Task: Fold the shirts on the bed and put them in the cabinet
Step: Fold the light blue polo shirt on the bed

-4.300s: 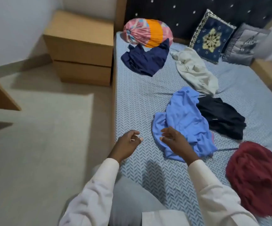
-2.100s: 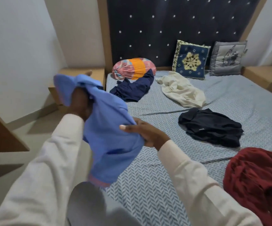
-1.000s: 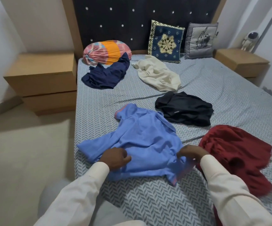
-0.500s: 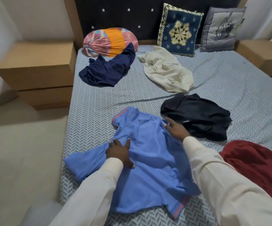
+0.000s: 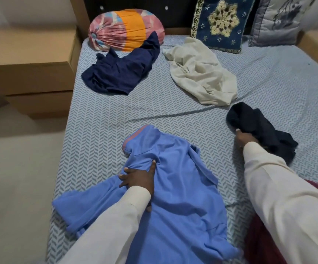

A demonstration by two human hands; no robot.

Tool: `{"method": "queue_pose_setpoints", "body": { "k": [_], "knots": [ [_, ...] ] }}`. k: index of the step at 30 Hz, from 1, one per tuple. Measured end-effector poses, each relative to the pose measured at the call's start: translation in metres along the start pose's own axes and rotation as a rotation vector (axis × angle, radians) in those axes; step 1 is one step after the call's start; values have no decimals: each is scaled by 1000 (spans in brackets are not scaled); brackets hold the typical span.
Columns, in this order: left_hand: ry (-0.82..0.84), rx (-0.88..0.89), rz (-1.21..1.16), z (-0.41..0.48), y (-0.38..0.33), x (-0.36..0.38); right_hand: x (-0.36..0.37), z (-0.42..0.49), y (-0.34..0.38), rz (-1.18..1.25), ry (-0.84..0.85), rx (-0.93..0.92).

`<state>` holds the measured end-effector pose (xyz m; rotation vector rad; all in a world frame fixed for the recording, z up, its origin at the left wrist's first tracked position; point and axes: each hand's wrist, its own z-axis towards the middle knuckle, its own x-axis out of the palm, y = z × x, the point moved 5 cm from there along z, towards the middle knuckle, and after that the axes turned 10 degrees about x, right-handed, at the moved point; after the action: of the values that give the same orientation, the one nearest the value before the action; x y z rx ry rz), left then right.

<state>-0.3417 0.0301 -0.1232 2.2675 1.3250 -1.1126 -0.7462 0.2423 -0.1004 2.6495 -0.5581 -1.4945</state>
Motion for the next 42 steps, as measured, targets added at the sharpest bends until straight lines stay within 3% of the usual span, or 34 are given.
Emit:
{"method": "queue_pose_setpoints", "body": {
  "k": [4, 9, 14, 17, 19, 21, 23, 24, 26, 28, 31, 33, 35, 38, 42],
  "knots": [
    [-1, 13, 1, -11, -4, -7, 7, -20, -13, 34, 72, 61],
    [36, 209, 206, -42, -6, -20, 46, -161, -18, -22, -127, -201],
    [-150, 423, 316, -66, 24, -15, 112, -238, -87, 152, 53, -262],
    [-245, 513, 249, -89, 49, 1, 113, -265, -120, 125, -106, -335],
    [-418, 630, 242, -110, 62, 17, 116, -294, -136, 33, -273, -484],
    [-556, 801, 98, -134, 76, 35, 127, -325, -145, 63, -349, -775],
    [-615, 942, 81, -164, 93, 55, 145, -355, -154, 73, -144, -1027],
    [-553, 958, 135, -173, 100, 64, 155, -367, -157, -23, 21, -1093],
    [-465, 940, 256, -183, 113, 80, 175, -383, -167, -404, 180, -1177],
    [-455, 879, 337, -184, 120, 83, 185, -390, -166, -607, 118, -1232],
    [-476, 853, 322, -190, 115, 73, 186, -400, -142, -552, 3, -1201],
    [-452, 877, 235, -198, 112, 71, 179, -402, -128, -455, 14, -1102],
    [-381, 861, 153, -204, 114, 73, 168, -405, -113, -300, 65, -997],
    [-391, 770, 70, -212, 125, 66, 158, -430, -89, -185, 179, -999],
    [-570, 627, -245, -222, 159, 24, 143, -455, -70, -250, 335, -1020]
  ]
}}
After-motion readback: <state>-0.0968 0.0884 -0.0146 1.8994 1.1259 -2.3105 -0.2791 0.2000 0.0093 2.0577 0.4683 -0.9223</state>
